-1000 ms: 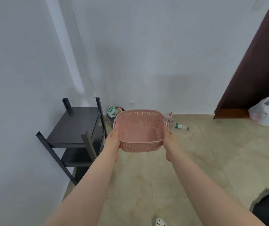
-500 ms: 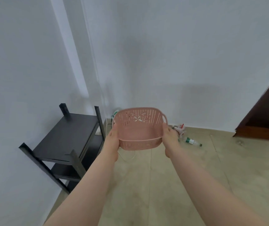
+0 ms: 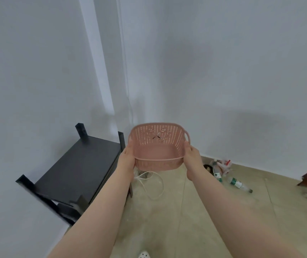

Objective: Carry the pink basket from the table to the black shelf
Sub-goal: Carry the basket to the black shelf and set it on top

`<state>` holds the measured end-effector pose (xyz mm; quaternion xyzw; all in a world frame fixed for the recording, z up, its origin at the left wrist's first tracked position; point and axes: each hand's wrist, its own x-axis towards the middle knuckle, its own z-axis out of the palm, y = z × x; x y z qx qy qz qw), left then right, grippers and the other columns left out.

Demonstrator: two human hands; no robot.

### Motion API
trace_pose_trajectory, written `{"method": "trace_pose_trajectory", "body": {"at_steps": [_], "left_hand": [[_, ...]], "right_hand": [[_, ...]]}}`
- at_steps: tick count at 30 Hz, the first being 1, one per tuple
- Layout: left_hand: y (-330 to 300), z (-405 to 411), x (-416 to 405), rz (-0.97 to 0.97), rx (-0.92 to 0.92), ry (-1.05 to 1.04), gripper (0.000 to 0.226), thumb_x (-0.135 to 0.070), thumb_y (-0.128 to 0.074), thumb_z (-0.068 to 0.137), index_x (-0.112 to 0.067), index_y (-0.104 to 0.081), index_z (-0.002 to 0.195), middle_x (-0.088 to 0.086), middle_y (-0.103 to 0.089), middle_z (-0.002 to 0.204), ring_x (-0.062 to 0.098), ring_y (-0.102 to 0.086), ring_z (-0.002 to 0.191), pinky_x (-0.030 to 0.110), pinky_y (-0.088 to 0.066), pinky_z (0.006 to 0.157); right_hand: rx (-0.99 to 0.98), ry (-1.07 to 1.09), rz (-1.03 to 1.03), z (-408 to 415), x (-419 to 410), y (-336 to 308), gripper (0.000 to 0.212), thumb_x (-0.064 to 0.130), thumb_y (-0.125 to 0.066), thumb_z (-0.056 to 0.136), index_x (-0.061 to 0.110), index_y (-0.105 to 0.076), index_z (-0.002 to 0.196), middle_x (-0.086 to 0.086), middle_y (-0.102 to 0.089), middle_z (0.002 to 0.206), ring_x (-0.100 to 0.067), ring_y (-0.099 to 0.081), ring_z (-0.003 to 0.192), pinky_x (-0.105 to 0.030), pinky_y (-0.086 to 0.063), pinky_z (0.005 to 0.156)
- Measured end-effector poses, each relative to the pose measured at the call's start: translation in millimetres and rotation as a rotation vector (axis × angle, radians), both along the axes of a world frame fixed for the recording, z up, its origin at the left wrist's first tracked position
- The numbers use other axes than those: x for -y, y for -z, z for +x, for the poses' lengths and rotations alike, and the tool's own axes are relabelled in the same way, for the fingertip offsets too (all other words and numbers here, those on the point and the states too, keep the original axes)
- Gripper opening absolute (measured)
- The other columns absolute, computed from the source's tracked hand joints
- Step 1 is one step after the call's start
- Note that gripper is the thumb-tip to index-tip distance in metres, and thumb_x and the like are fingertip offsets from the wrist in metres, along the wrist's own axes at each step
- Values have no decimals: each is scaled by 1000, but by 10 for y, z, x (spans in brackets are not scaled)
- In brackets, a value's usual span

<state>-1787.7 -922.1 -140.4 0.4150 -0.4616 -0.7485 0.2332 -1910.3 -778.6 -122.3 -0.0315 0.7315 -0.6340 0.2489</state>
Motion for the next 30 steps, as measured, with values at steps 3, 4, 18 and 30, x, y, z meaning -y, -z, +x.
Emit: {"method": "trace_pose_trajectory", "body": {"at_steps": [3, 4, 18, 30], "left_hand": [[3, -210, 389, -6, -10, -23, 61, -65, -48, 89, -17, -66, 122, 4, -71, 116, 18, -67, 98, 26, -53, 64], [10, -264, 529, -1, -13, -30, 60, -65, -48, 89, -18, -67, 120, 3, -71, 113, 17, -67, 95, 25, -54, 59], [58, 213, 2016, -25, 47, -413, 69, -71, -48, 85, -22, -62, 132, 2, -68, 124, 24, -61, 117, 47, -43, 106], [497, 784, 2063, 40, 217, -819, 45, -40, -47, 99, -22, -52, 141, 3, -63, 131, 27, -57, 122, 47, -43, 107]], "right_hand": [[-19, -49, 2, -257, 462, -29, 48, 38, -33, 102, 3, -57, 124, -9, -60, 115, -22, -54, 104, -31, -40, 83], [-32, -60, 1, -340, 627, -30, 49, 38, -32, 102, 2, -57, 125, -8, -60, 114, -22, -54, 105, -30, -39, 84], [-66, -454, 2, -291, 2679, -26, 52, 41, -35, 100, 3, -57, 128, -11, -64, 118, -25, -60, 108, -32, -48, 85], [-45, -971, 142, 73, 3805, 473, 57, 45, -34, 100, 7, -47, 140, -10, -54, 138, -27, -48, 128, -35, -36, 102]]}}
